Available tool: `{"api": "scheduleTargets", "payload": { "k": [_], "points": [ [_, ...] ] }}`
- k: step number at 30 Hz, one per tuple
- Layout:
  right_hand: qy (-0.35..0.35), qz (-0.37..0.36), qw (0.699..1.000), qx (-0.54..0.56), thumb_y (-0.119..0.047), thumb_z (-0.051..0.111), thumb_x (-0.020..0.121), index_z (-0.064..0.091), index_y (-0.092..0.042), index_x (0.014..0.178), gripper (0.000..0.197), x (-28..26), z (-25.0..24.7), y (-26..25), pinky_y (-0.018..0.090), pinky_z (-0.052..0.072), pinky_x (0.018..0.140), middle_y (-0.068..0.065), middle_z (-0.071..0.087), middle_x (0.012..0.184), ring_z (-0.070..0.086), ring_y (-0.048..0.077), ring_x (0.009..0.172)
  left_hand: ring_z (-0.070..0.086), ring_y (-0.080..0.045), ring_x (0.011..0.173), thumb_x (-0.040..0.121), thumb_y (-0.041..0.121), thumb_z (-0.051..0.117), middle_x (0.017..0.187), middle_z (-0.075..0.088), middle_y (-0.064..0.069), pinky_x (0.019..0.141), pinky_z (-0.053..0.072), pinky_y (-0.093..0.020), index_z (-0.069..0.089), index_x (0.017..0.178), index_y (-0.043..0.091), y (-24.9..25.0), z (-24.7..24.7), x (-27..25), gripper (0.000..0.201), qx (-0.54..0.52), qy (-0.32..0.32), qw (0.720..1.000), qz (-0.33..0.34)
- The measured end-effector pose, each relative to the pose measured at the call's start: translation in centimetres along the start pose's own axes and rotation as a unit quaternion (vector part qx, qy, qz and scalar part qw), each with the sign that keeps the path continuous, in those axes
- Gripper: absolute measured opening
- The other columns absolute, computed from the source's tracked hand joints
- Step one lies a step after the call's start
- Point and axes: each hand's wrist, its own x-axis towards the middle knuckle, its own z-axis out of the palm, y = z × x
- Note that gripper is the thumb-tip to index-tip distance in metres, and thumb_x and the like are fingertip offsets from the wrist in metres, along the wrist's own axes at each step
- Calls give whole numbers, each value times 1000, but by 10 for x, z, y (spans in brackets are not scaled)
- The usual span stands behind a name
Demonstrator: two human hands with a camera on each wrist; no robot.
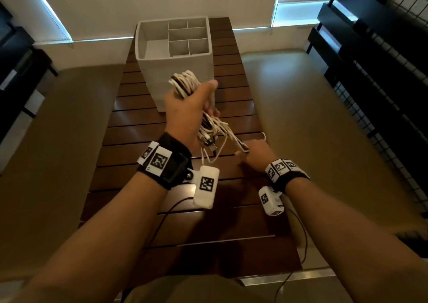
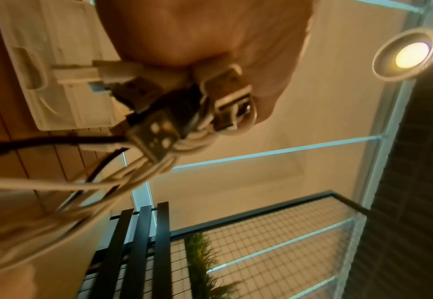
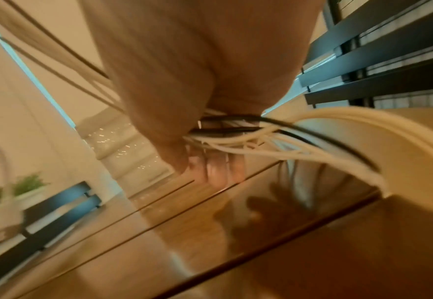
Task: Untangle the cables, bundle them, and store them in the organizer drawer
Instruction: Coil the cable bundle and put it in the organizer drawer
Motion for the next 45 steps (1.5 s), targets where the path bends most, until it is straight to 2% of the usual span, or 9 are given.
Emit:
{"api": "scheduleTargets", "payload": {
  "k": [2, 8, 19, 24, 27, 29, 35, 41, 45],
  "points": [
    [22, 46, 996, -78, -24, 54, 98, 66, -20, 93, 13, 3, -7, 16, 43, 52, 94, 11, 73, 99, 70, 36, 99, 46, -21, 40, 94, 4, 73, 48, 43, -3, 53, 53, -37, 52, 63, 9, -8, 5, -5, 38, 39, -24, 999, 11],
    [90, 128, 964, -213, -13, 47, 102, 67, -11, 113, 23, 3, -45, 41, 41, 51, 77, 17, 71, 111, 70, 41, 104, 46, -27, 42, 94, 3, 74, 50, 44, -14, 54, 55, -42, 45, 70, -19, -30, 8, -15, 43, 98, -64, 993, 4],
    [-32, -42, 996, 67, -49, 61, 101, 59, -25, 82, 31, -2, -5, -41, 36, 47, 67, 1, 67, 80, 64, 23, 74, 42, -17, 39, 96, 10, 72, 50, 41, 2, 51, 48, -32, 53, 69, 16, 53, -14, -1, 33, 75, -45, 995, 52],
    [-114, -88, 983, 112, -54, 83, 81, 56, -27, 127, 60, 1, -12, -87, 28, 51, 79, -6, 63, 119, 63, 13, 101, 40, -18, 38, 96, 7, 70, 48, 41, 2, 48, 48, -32, 51, 70, 12, 57, -37, -1, 34, 151, -49, 984, 81],
    [-131, -106, 980, 105, -35, 83, 85, 39, -27, 153, 82, 1, -48, -102, 36, 49, 101, 2, 49, 146, 56, 21, 125, 40, -20, 37, 94, 5, 71, 46, 41, -1, 48, 47, -37, 50, 67, 8, 44, -58, 1, 34, 186, -29, 979, 76],
    [-109, -142, 966, 185, -20, 73, 93, 37, -28, 157, 75, -2, -75, -115, 32, 50, 99, 3, 50, 150, 60, 14, 118, 46, -22, 41, 92, 3, 72, 50, 45, -6, 50, 48, -38, 53, 67, 5, 32, -71, 3, 32, 195, -15, 978, 65],
    [72, -214, 796, 561, -20, 51, 107, 67, -2, 128, 32, -22, -106, -187, 40, 58, 100, 16, 74, 119, 71, 29, 114, 52, -15, 53, 87, -4, 72, 58, 57, 2, 55, 48, -34, 59, 71, 1, 1, -78, -5, 21, 241, -55, 969, 28],
    [161, -160, 815, 534, -34, 56, 107, 73, 4, 79, 50, -24, -98, -225, 30, 55, 60, 17, 64, 58, 60, 25, 51, 67, 7, 72, 93, -16, 64, 82, 67, 7, 67, 53, -16, 57, 91, 20, -4, -65, -18, 37, 224, -61, 972, 31],
    [267, -127, 793, 532, -35, 59, 104, 62, -7, 52, 59, -14, -91, -233, 36, 49, 52, 6, 48, 44, 45, 23, 38, 51, 7, 45, 97, -12, 59, 51, 57, 13, 52, 42, -14, 51, 70, 13, -15, -67, -12, 38, 229, -15, 973, -11]
  ]
}}
